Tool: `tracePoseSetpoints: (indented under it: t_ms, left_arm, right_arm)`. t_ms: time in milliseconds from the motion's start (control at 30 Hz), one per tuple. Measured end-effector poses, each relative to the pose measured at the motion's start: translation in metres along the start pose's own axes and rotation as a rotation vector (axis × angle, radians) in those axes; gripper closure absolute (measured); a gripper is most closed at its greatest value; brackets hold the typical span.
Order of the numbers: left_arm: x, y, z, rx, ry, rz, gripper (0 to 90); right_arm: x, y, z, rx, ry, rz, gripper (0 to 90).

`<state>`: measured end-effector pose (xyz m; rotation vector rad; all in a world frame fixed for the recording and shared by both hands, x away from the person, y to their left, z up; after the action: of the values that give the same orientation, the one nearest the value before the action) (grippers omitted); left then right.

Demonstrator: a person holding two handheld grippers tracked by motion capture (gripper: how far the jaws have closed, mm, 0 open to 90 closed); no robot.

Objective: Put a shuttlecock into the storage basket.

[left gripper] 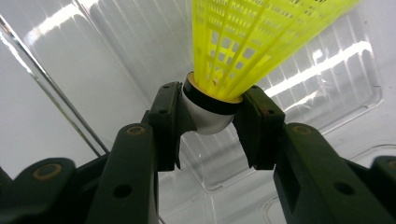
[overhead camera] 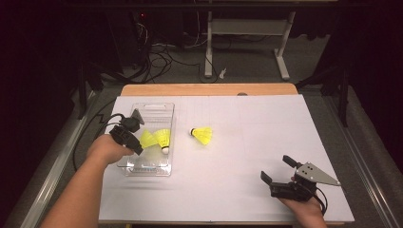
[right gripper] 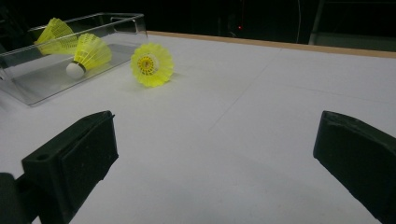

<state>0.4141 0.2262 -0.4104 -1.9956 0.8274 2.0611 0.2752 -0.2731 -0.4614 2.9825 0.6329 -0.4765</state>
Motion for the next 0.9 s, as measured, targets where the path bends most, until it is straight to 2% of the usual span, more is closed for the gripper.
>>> tracePoseSetpoints:
  t_ms: [500,700,900]
  left_arm:
    - [0.0060,0.0011,-0.0032,0.003,-0.015,-0.015,62.6]
    - [0.0098,0.0034,-0.0047,0.017,-0.024,-0.038,62.5]
    - [0.0086,0.0024,-0.0038,0.010,-0.015,-0.031,62.0]
  right_arm:
    - [-0.0002,-0.0001,0.0001,-0.001,0.000,-0.002,0.4]
    - [-0.0003,-0.0003,0.0002,-0.001,-0.001,-0.002,0.4]
    - [0.0000,-0.0008,0.0003,-0.001,-0.001,-0.002,0.4]
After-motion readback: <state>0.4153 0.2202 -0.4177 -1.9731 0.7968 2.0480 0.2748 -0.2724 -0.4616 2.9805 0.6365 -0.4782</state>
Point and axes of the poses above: each handheld gripper's, and its own axes: x roughly forward along the jaws, z roughly out of its underside, y roughly to its right, the point moved 1 cm from there along x, roughly forward along the jaws, and after that the axes turned 11 degrees about z, right-handed, at the moved point
